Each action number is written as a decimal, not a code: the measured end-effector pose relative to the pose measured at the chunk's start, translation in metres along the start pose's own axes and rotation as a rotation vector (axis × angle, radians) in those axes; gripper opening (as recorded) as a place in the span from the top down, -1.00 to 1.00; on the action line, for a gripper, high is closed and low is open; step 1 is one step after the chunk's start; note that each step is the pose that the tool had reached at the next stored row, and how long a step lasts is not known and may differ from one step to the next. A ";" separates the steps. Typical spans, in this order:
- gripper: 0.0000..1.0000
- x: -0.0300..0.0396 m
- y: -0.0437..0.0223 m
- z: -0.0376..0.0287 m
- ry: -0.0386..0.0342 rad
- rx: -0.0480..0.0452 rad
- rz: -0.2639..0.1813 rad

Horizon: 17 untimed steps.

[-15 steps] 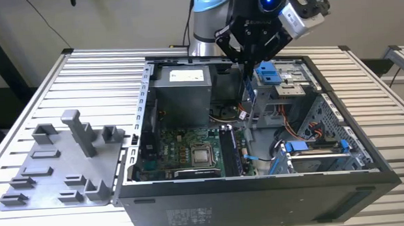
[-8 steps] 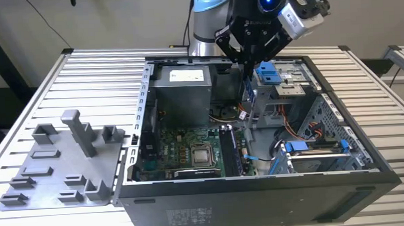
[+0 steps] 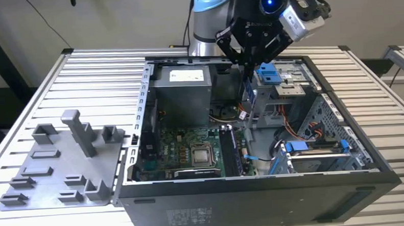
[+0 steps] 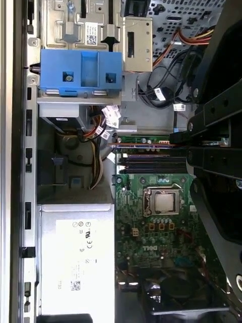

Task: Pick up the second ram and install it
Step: 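Insert the second ram into the second slot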

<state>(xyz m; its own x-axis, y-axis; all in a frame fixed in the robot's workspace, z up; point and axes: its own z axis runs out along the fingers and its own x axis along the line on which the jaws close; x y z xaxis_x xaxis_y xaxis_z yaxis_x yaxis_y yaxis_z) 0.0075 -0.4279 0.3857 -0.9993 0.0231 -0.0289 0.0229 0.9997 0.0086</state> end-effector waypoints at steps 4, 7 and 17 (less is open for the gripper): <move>0.73 -0.0014 0.0000 0.0032 0.0023 0.0002 0.000; 0.73 -0.0014 -0.0004 0.0054 0.0048 0.0003 0.000; 0.73 -0.0024 -0.0013 0.0138 0.0088 0.0005 0.000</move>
<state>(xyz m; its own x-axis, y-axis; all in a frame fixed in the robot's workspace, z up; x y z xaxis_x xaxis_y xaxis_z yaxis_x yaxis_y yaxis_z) 0.0102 -0.4292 0.3720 -0.9995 0.0231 -0.0200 0.0230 0.9997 0.0081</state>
